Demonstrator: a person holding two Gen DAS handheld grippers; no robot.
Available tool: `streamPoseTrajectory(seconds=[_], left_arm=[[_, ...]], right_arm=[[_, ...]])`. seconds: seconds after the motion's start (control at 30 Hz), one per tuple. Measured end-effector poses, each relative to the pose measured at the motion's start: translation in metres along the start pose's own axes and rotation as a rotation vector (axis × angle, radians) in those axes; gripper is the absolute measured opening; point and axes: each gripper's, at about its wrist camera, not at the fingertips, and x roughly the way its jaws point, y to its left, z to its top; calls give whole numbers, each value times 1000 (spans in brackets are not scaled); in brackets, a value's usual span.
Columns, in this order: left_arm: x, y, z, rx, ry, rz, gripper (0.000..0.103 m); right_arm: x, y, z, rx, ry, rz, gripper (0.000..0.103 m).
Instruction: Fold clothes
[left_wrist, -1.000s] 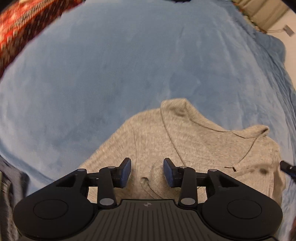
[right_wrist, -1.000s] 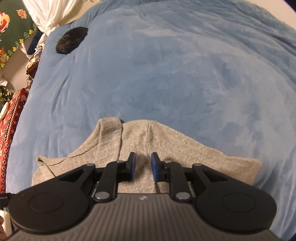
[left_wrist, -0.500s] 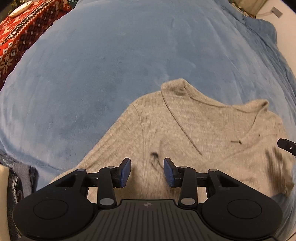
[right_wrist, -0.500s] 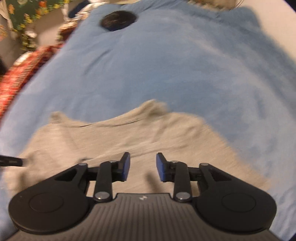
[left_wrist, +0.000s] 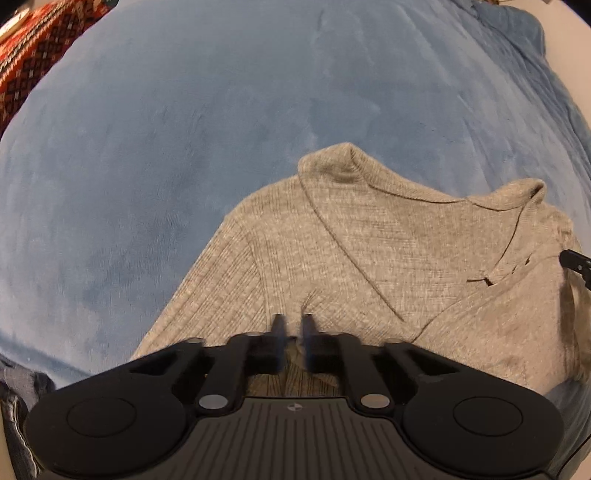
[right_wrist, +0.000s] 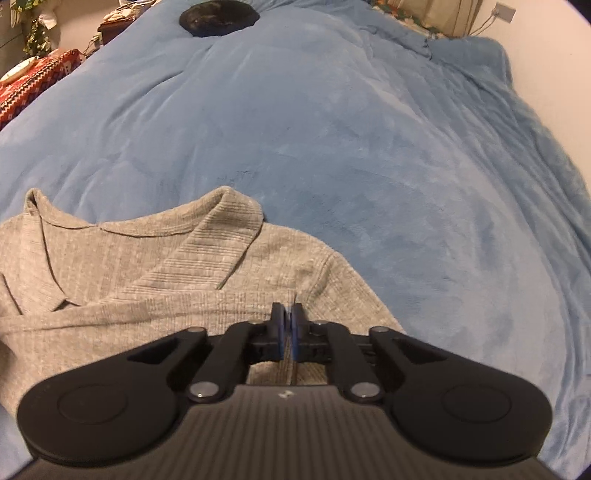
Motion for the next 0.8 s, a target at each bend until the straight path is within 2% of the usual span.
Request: streamPoseTrajectory(seconds=[0.2,0.33,0.43,0.47,0.5,0.53,0.57,0.6,0.7,0.8], left_arm=[[-22,20,-2,-164,-10,-77,6],[-27,34,6,-296,-16,-153,6],[-18,38,14,-343,1,-159,7],[-14,39,16,-354,8,-163,8],[-11,41,17,-367,13,-164,15],[-9,44,19,-382,19,-162,27],[-10,46,20,-391,8,-161,31],[-13,47,20,-396,-15,-160,36],[-30,46,16,-346,-112,-146,40],[-40,28,10,-158,-178,-44,39]], right_arm=[[-31,-17,0,102,-76,-70,1],[-24,-28,4,146,-73,-86,1],[-13,-33,6,165,-63,-99,2],[-7,-32,7,159,-56,-108,2],[-1,-31,6,153,-50,-113,2],[3,-29,5,148,-44,-122,2],[4,-29,4,148,-41,-126,2],[5,-29,2,150,-40,-126,3],[3,-30,-2,159,-40,-123,4],[0,-32,-4,167,-34,-130,4]])
